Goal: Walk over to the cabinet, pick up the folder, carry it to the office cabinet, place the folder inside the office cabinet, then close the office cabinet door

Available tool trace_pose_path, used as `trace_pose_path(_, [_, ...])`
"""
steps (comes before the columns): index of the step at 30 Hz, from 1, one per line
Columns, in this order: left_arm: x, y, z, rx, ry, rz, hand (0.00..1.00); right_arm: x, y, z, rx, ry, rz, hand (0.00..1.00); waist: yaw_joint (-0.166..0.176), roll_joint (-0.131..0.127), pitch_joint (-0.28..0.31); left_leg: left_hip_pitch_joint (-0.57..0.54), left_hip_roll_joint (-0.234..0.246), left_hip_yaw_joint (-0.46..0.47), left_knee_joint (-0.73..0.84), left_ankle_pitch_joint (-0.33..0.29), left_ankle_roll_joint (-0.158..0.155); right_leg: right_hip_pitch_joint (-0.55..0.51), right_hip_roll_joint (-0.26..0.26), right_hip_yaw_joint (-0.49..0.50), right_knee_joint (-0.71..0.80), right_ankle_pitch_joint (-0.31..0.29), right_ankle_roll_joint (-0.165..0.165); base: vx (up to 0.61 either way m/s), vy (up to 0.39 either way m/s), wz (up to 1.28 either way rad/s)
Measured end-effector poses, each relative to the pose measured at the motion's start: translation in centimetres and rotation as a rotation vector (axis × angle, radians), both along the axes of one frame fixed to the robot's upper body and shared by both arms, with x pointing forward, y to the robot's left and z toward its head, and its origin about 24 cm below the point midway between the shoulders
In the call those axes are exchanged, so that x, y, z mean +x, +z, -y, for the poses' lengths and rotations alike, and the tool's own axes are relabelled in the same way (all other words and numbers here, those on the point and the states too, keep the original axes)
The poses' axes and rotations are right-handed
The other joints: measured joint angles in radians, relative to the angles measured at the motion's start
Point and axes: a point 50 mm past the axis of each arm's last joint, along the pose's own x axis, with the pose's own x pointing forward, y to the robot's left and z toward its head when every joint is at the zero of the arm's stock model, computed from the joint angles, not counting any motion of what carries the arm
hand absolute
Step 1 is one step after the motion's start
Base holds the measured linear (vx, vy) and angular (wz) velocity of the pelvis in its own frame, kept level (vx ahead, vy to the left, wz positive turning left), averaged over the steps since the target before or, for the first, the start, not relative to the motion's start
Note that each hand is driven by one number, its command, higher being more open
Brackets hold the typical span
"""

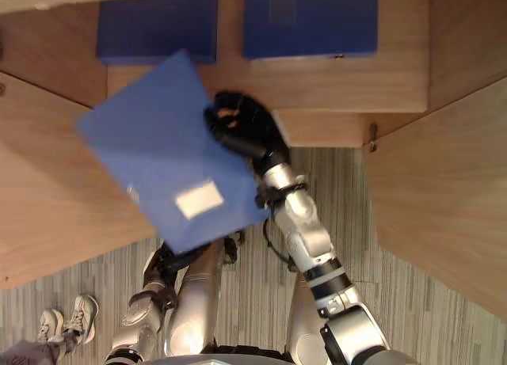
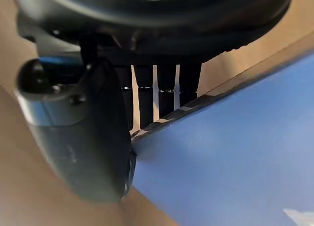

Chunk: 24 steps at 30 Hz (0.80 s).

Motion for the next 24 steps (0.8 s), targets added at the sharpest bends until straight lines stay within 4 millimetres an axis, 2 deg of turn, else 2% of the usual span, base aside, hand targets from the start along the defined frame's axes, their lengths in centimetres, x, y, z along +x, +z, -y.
trace_pose_path(2, [0.7, 0.8, 0.2, -0.005, 0.009, 0.042, 1.00, 0.6, 3.5, 2.1, 0.153, -0.098, 0.092, 0.00, 0.000, 0.002, 0.007, -0.038, 0.006, -0.002, 0.043, -0.013, 0.003, -0.033, -0.002, -0.002, 0.034, -0.013, -0.002, 0.04, -0.021, -0.01])
trace_pose_path(3, [0.9, 1.0, 0.3, -0.011, 0.014, 0.051, 1.00, 0.7, 4.4, 2.6, 0.194, -0.117, 0.113, 0.00, 0.000, 0.001, 0.010, -0.042, 0.007, -0.002, 0.049, -0.016, 0.004, -0.036, -0.004, -0.002, 0.041, -0.016, -0.002, 0.06, -0.022, -0.01])
trace_pose_path(5, [1.6, 1.8, 0.5, -0.028, 0.026, 0.093, 1.00, 0.8, 7.4, 4.3, 0.337, -0.176, 0.192, 0.00, 0.000, 0.002, 0.012, -0.065, 0.011, -0.007, 0.066, -0.022, 0.004, -0.055, -0.006, -0.005, 0.055, -0.023, -0.004, 0.07, -0.030, 0.00])
trace_pose_path(8, [2.3, 2.5, 0.8, -0.060, 0.041, 0.136, 1.00, 0.6, 10.0, 6.1, 0.483, -0.228, 0.258, 0.00, 0.001, 0.002, 0.012, -0.077, 0.011, -0.012, 0.069, -0.023, 0.003, -0.060, -0.012, -0.022, 0.058, -0.027, -0.009, 0.06, -0.031, 0.07])
trace_pose_path(15, [3.1, 3.4, 1.5, -0.094, 0.065, 0.175, 1.00, 0.5, 12.6, 10.4, 0.783, -0.413, 0.279, 0.00, 0.025, 0.003, 0.011, -0.109, 0.003, -0.033, 0.066, -0.021, -0.002, -0.081, -0.019, -0.050, 0.062, -0.034, -0.016, 0.02, -0.031, 0.08])
trace_pose_path(17, [3.3, 3.6, 1.7, -0.100, 0.070, 0.183, 1.00, 0.6, 12.6, 11.3, 0.849, -0.461, 0.254, 0.00, 0.028, 0.003, 0.011, -0.123, -0.001, -0.041, 0.067, -0.016, -0.003, -0.092, -0.023, -0.057, 0.066, -0.035, -0.016, 0.01, -0.019, 0.15])
trace_pose_path(19, [3.4, 3.7, 2.3, -0.113, 0.074, 0.189, 1.00, 0.9, 11.6, 12.4, 0.915, -0.536, 0.186, 0.00, 0.035, 0.004, 0.011, -0.130, -0.007, -0.047, 0.066, -0.014, -0.004, -0.096, -0.029, -0.064, 0.069, -0.038, -0.017, 0.02, -0.026, 0.12])
trace_pose_path(20, [3.4, 3.8, 2.7, -0.115, 0.066, 0.188, 1.00, 1.0, 11.0, 12.9, 0.945, -0.579, 0.143, 1.00, 0.039, 0.004, 0.011, -0.130, -0.010, -0.048, 0.065, -0.013, -0.004, -0.096, -0.031, -0.065, 0.070, -0.041, -0.017, 0.01, -0.028, 0.08])
trace_pose_path(24, [3.8, 4.1, 3.5, -0.119, 0.045, 0.197, 1.00, 1.2, 10.2, 13.4, 1.005, -0.629, 0.073, 1.00, 0.046, 0.005, 0.011, -0.141, -0.017, -0.052, 0.053, -0.003, -0.006, -0.110, -0.038, -0.069, 0.073, -0.044, -0.018, 0.00, -0.035, 0.09])
